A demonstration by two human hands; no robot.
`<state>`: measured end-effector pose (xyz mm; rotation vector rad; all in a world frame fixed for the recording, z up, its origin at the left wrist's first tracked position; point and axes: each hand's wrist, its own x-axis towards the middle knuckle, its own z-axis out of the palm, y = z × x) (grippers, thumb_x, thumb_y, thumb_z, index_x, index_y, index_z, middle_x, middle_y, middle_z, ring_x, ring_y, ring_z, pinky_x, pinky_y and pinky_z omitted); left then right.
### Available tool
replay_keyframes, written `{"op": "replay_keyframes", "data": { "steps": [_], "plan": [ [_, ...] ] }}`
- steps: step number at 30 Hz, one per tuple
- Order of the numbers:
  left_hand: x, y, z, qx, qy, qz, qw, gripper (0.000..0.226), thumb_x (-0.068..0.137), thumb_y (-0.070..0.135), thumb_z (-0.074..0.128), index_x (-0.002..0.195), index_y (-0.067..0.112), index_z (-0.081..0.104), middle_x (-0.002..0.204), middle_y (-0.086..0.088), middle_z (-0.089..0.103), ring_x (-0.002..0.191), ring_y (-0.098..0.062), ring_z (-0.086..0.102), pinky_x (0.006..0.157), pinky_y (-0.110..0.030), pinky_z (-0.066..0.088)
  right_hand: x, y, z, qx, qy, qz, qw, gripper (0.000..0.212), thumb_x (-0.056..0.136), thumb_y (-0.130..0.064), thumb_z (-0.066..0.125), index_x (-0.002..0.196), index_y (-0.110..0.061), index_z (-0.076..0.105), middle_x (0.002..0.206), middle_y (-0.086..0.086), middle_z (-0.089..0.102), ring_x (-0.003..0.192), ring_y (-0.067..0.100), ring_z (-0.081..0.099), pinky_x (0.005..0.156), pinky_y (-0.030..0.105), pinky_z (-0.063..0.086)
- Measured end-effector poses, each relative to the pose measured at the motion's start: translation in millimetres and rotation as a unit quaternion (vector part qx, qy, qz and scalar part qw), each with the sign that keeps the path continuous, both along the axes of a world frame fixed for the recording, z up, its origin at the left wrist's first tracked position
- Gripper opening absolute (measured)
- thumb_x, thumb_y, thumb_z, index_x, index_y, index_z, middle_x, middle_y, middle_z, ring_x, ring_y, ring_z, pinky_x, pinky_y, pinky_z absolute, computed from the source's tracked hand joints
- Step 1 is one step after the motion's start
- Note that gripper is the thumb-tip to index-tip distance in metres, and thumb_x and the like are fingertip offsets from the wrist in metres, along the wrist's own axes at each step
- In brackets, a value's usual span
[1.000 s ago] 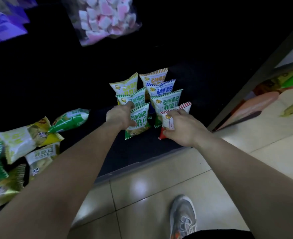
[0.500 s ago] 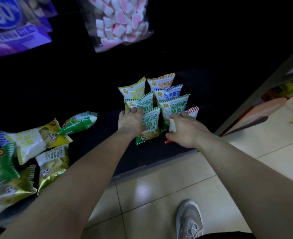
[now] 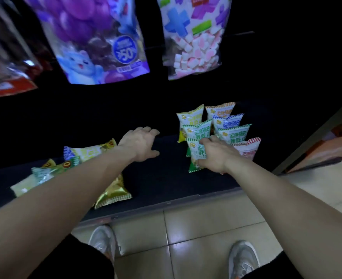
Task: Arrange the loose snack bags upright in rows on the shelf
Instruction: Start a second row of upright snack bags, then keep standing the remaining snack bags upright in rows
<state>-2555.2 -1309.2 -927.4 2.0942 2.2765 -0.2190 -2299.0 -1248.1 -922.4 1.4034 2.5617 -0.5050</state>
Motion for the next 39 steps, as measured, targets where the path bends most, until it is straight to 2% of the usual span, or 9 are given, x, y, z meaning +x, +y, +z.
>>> {"op": "replay_keyframes", "data": {
  "steps": [5, 11, 20, 23, 26, 29, 32, 36, 39],
  "plan": [
    [-67, -63, 6, -0.020, -0.003, 0.047, 0.999, 0.081, 0.082, 0.061, 0.061, 0.148, 0.026, 0.030, 0.143, -0.002, 0.044, 0.129, -0.025, 0.042, 0.097, -0.041, 0.041, -55, -18, -2, 0.015, -0.008, 0.061, 0.998, 0.074, 0.089, -0.051, 0.061, 0.149, -0.021, 0.031, 0.145, 0.007, 0.035, 0.129, 0.031, 0.041, 0.094, 0.044, 0.046],
    [-133, -108, -22, -0.063, -0.105, 0.145, 0.982, 0.087, 0.081, 0.061, 0.065, 0.150, 0.023, 0.027, 0.151, -0.009, 0.034, 0.134, -0.030, 0.037, 0.101, -0.043, 0.041, -139, -18, -37, 0.009, -0.031, 0.126, 0.991, 0.074, 0.089, -0.051, 0.061, 0.149, -0.021, 0.030, 0.146, 0.008, 0.035, 0.128, 0.031, 0.042, 0.095, 0.046, 0.046],
    [-186, -111, -60, -0.021, -0.185, 0.217, 0.958, 0.086, 0.080, 0.062, 0.064, 0.149, 0.024, 0.031, 0.149, -0.005, 0.040, 0.129, -0.030, 0.044, 0.098, -0.041, 0.042, -250, 49, -129, 0.011, 0.000, 0.063, 0.998, 0.078, 0.085, -0.042, 0.068, 0.150, -0.021, 0.030, 0.144, 0.010, 0.035, 0.125, 0.034, 0.038, 0.097, 0.047, 0.044],
    [-191, -109, -71, -0.022, -0.195, 0.238, 0.951, 0.084, 0.080, 0.064, 0.063, 0.148, 0.027, 0.030, 0.149, -0.002, 0.039, 0.126, -0.029, 0.046, 0.096, -0.039, 0.042, -269, 68, -152, -0.008, -0.010, 0.048, 0.999, 0.075, 0.092, -0.049, 0.058, 0.154, -0.026, 0.024, 0.154, 0.010, 0.027, 0.129, 0.037, 0.038, 0.100, 0.048, 0.043],
    [-190, -105, -77, -0.034, -0.195, 0.242, 0.950, 0.083, 0.081, 0.063, 0.063, 0.148, 0.028, 0.030, 0.150, -0.001, 0.038, 0.130, -0.027, 0.042, 0.100, -0.041, 0.041, -270, 68, -171, -0.024, 0.030, 0.013, 0.999, 0.056, 0.100, -0.054, 0.038, 0.149, -0.029, 0.030, 0.146, 0.012, 0.038, 0.116, 0.037, 0.052, 0.083, 0.045, 0.051],
    [-186, -103, -78, -0.045, -0.209, 0.243, 0.946, 0.081, 0.081, 0.061, 0.064, 0.147, 0.028, 0.031, 0.149, -0.002, 0.039, 0.134, -0.026, 0.038, 0.104, -0.044, 0.039, -262, 57, -184, -0.018, 0.083, -0.040, 0.996, 0.043, 0.101, -0.053, 0.034, 0.127, -0.020, 0.044, 0.127, 0.014, 0.049, 0.095, 0.036, 0.058, 0.068, 0.040, 0.046],
    [-181, -101, -76, -0.043, -0.210, 0.242, 0.946, 0.080, 0.081, 0.061, 0.064, 0.147, 0.028, 0.032, 0.147, -0.002, 0.040, 0.133, -0.026, 0.040, 0.103, -0.043, 0.040, -259, 49, -192, -0.084, 0.112, -0.124, 0.982, 0.060, 0.097, -0.057, 0.043, 0.136, -0.012, 0.036, 0.130, 0.018, 0.049, 0.105, 0.039, 0.057, 0.076, 0.042, 0.048],
    [-178, -102, -75, -0.043, -0.211, 0.238, 0.947, 0.080, 0.081, 0.060, 0.065, 0.146, 0.027, 0.033, 0.146, -0.002, 0.041, 0.130, -0.026, 0.042, 0.100, -0.043, 0.042, -261, 48, -195, -0.193, 0.138, -0.216, 0.947, 0.086, 0.090, -0.063, 0.055, 0.145, -0.005, 0.025, 0.136, 0.018, 0.052, 0.115, 0.036, 0.056, 0.077, 0.035, 0.045],
    [-180, -105, -74, -0.052, -0.209, 0.242, 0.946, 0.080, 0.081, 0.059, 0.065, 0.147, 0.027, 0.032, 0.149, -0.003, 0.038, 0.134, -0.027, 0.038, 0.103, -0.045, 0.040, -258, 53, -195, -0.206, 0.149, -0.231, 0.939, 0.092, 0.080, -0.072, 0.061, 0.138, -0.003, 0.043, 0.132, 0.016, 0.058, 0.106, 0.031, 0.061, 0.080, 0.035, 0.051]
  ]
}}
